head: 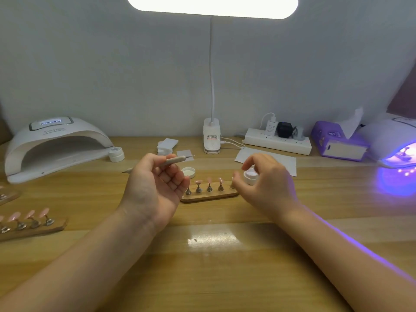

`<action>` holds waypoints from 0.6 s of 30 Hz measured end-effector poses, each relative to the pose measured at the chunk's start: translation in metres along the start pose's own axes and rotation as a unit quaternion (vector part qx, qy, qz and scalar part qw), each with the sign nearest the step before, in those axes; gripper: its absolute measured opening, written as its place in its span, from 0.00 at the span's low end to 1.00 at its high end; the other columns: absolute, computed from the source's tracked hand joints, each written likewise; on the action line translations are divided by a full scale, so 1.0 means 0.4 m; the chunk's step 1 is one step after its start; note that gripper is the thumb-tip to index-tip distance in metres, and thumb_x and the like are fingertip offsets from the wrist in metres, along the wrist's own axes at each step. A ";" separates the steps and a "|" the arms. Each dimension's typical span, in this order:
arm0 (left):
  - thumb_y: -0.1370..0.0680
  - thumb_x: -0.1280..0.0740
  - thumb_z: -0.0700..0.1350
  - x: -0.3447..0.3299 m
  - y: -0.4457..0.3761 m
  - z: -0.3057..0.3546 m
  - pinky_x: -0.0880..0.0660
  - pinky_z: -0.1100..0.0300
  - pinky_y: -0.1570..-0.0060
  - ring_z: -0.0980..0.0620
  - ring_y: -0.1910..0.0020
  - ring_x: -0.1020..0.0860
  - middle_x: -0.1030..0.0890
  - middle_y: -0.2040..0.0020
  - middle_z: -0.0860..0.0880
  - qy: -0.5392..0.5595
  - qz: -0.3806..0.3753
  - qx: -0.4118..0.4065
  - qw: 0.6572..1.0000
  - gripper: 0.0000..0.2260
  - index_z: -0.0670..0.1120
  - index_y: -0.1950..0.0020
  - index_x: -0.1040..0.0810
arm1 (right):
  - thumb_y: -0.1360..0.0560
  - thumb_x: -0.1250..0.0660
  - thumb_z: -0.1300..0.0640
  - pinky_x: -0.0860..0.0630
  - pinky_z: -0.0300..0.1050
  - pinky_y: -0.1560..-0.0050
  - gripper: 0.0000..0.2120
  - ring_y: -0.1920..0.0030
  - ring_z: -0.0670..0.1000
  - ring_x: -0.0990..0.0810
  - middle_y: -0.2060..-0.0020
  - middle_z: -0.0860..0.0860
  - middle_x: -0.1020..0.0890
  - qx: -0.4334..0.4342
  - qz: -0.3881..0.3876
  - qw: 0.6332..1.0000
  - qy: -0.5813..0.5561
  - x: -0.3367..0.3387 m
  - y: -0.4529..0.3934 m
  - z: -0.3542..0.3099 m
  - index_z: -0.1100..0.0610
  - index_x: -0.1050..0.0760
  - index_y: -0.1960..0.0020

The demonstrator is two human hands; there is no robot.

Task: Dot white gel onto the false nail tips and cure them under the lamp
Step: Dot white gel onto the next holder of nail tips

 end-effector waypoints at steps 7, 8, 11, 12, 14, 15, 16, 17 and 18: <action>0.24 0.39 0.43 -0.004 -0.001 0.002 0.25 0.58 0.64 0.54 0.74 0.26 0.26 0.72 0.50 0.007 0.011 0.002 1.000 0.09 0.44 0.61 0.22 | 0.22 0.43 0.43 0.23 0.43 0.59 0.16 0.55 0.48 0.21 0.55 0.45 0.18 0.044 -0.121 0.979 0.161 -0.059 0.027 -0.036 0.50 0.21 0.48; 0.24 0.39 0.43 -0.003 -0.001 0.001 0.25 0.58 0.64 0.55 0.75 0.26 0.26 0.72 0.50 0.006 0.011 0.002 1.000 0.09 0.44 0.61 0.22 | 0.21 0.45 0.43 0.23 0.43 0.59 0.17 0.54 0.48 0.21 0.53 0.45 0.18 0.049 -0.135 0.973 0.182 -0.062 0.026 -0.032 0.50 0.21 0.47; 0.24 0.39 0.43 -0.003 0.000 -0.001 0.26 0.58 0.64 0.55 0.75 0.27 0.27 0.73 0.50 -0.003 0.012 0.004 1.000 0.09 0.44 0.60 0.22 | 0.20 0.48 0.43 0.25 0.40 0.61 0.19 0.54 0.49 0.21 0.54 0.45 0.18 0.060 -0.159 0.964 0.206 -0.072 0.023 -0.027 0.49 0.21 0.46; 0.24 0.39 0.43 -0.004 0.000 -0.001 0.26 0.58 0.63 0.55 0.75 0.27 0.27 0.73 0.50 -0.006 0.013 0.006 1.000 0.09 0.44 0.60 0.22 | 0.20 0.48 0.43 0.26 0.40 0.63 0.19 0.55 0.49 0.21 0.55 0.45 0.19 0.061 -0.160 0.963 0.207 -0.074 0.023 -0.028 0.49 0.21 0.47; 0.24 0.39 0.43 -0.004 0.000 -0.003 0.26 0.58 0.63 0.55 0.75 0.27 0.27 0.73 0.50 -0.007 0.016 0.009 1.000 0.09 0.44 0.61 0.22 | 0.19 0.48 0.43 0.32 0.40 0.66 0.19 0.55 0.49 0.21 0.56 0.46 0.19 0.056 -0.158 0.964 0.205 -0.081 0.025 -0.028 0.49 0.21 0.47; 0.24 0.39 0.43 -0.004 0.000 -0.003 0.26 0.58 0.63 0.54 0.75 0.27 0.27 0.73 0.50 -0.007 0.017 0.008 1.000 0.09 0.44 0.61 0.22 | 0.19 0.48 0.43 0.33 0.40 0.66 0.19 0.55 0.49 0.21 0.57 0.46 0.19 0.049 -0.157 0.966 0.198 -0.083 0.025 -0.026 0.49 0.21 0.47; 0.24 0.39 0.43 -0.004 0.001 -0.003 0.26 0.58 0.63 0.54 0.75 0.27 0.27 0.73 0.50 -0.008 0.017 0.007 1.000 0.09 0.44 0.61 0.22 | 0.19 0.48 0.43 0.34 0.40 0.66 0.18 0.55 0.49 0.21 0.57 0.47 0.19 0.038 -0.157 0.969 0.187 -0.084 0.024 -0.026 0.49 0.21 0.47; 0.24 0.39 0.43 -0.004 0.001 -0.002 0.26 0.58 0.63 0.54 0.75 0.27 0.27 0.73 0.50 -0.010 0.017 0.006 1.000 0.08 0.44 0.61 0.22 | 0.19 0.47 0.43 0.33 0.40 0.66 0.18 0.55 0.49 0.21 0.57 0.47 0.18 0.028 -0.158 0.971 0.176 -0.084 0.023 -0.024 0.48 0.20 0.46; 0.24 0.39 0.43 -0.004 0.002 -0.002 0.26 0.58 0.63 0.54 0.75 0.27 0.27 0.73 0.50 -0.012 0.017 0.005 1.000 0.08 0.44 0.60 0.22 | 0.19 0.47 0.43 0.31 0.41 0.66 0.18 0.55 0.49 0.21 0.57 0.46 0.18 0.021 -0.159 0.973 0.165 -0.084 0.022 -0.023 0.48 0.20 0.45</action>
Point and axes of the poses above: each hand's wrist, its own y-axis away from the middle knuckle, its own x-axis out of the back of the hand, z = x × y, the point moved 2 cm from there along -y, towards the middle knuckle
